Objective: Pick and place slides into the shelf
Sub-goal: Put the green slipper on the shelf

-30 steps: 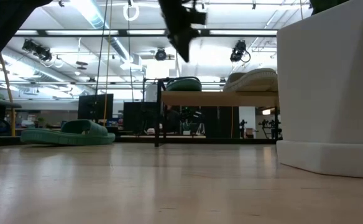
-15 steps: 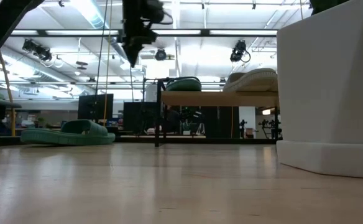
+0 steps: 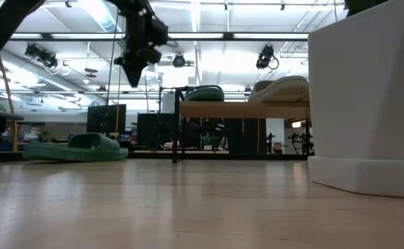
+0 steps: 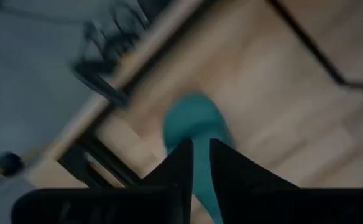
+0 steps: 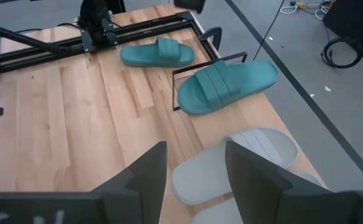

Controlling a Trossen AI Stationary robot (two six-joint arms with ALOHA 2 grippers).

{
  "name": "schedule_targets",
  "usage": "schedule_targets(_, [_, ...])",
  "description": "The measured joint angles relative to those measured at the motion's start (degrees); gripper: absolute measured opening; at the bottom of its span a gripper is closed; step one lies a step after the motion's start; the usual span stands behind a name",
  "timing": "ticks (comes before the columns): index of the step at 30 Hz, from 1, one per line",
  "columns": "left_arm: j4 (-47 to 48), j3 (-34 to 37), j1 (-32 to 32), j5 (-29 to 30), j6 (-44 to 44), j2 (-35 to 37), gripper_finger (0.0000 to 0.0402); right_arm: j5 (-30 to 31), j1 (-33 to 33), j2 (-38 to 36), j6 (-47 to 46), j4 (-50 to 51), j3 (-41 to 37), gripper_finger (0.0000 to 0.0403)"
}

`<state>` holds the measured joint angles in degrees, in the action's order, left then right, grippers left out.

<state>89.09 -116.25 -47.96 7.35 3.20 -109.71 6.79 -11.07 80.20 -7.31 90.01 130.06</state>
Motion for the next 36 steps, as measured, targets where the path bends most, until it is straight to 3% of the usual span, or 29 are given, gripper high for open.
schedule_targets(9, [-4.1, 24.4, 0.0, -1.0, -2.1, 0.6, 0.0093, 0.0, 0.0, 0.5, -0.6, 0.0, 0.0, 0.0170])
schedule_targets(14, [-17.1, 36.8, -0.2, -2.7, -6.4, 5.9, 0.0098, 0.0, 0.0, 0.9, -0.8, 0.0, 0.0, 0.0170])
schedule_targets(21, [-28.3, 46.1, 0.8, -2.9, -11.8, 16.7, 0.0095, 0.0, 0.0, 1.4, -1.5, 0.0, 0.0, 0.0170])
schedule_targets(26, [-34.0, 53.4, 2.9, -0.7, -9.9, 25.7, 0.0098, 0.0, 0.0, 1.7, -1.5, 0.0, 0.0, 0.0170])
schedule_targets(31, [-35.7, 61.1, 6.6, 7.0, -5.3, 33.3, 0.0094, 0.0, 0.0, 1.7, -1.5, 0.0, 0.0, 0.0170])
schedule_targets(36, [-38.7, 66.9, 11.7, 10.5, 4.7, 36.9, 0.0094, 0.0, 0.0, 1.7, -0.7, 0.0, 0.0, 0.0170])
